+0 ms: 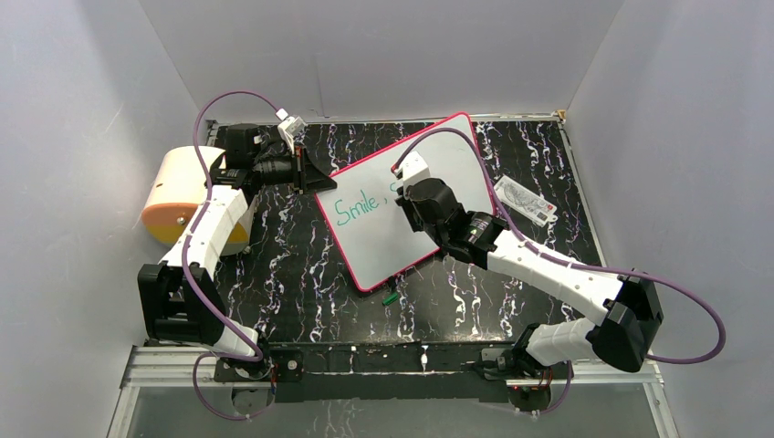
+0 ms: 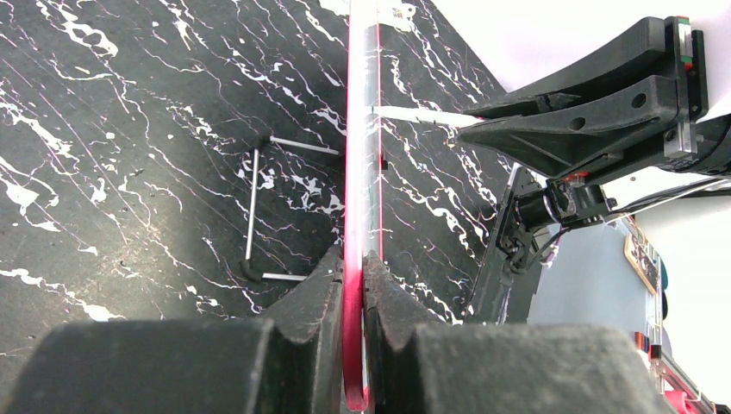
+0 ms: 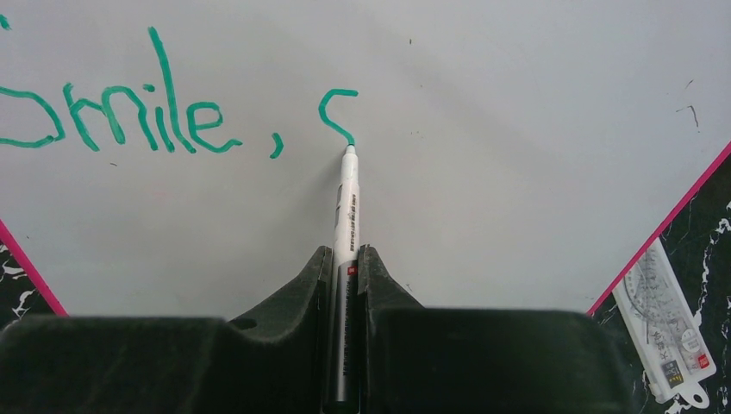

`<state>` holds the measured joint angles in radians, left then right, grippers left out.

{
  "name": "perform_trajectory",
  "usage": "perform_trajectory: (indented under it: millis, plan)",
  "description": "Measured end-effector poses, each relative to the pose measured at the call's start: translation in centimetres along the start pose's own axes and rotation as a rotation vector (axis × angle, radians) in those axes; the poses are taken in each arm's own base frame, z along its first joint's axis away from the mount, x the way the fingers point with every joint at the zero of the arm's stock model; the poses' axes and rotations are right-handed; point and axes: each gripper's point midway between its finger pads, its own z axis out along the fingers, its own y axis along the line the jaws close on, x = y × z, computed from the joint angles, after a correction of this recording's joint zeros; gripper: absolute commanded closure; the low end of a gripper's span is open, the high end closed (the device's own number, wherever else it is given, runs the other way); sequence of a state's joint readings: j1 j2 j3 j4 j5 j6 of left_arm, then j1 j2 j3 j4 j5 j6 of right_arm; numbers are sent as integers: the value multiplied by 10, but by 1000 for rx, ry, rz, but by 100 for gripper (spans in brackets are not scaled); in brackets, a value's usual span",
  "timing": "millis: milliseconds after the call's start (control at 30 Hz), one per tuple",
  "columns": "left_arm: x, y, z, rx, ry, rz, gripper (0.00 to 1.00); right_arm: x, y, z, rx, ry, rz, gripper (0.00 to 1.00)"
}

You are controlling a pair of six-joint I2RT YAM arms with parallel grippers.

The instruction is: Write a sentence on the whiteboard

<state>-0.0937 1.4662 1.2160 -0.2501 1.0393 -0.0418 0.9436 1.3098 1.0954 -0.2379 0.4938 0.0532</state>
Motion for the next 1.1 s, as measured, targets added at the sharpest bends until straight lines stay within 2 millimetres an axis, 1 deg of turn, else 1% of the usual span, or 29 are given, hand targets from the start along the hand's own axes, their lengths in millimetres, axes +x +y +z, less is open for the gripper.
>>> perform_trajectory:
  millis: [333, 567, 800, 1100]
  plan:
    - [0, 1, 0, -3, 0, 0, 100, 0, 9, -1, -51, 0, 5, 100]
    - [0, 1, 0, -4, 0, 0, 100, -1, 9, -1, -52, -2, 18, 100]
    - [0, -1, 0, 4, 0, 0, 100, -8, 11, -3, -62, -26, 39, 100]
    - [0, -1, 0, 5, 0, 0, 100, -15, 3, -12, -41, -57, 51, 100]
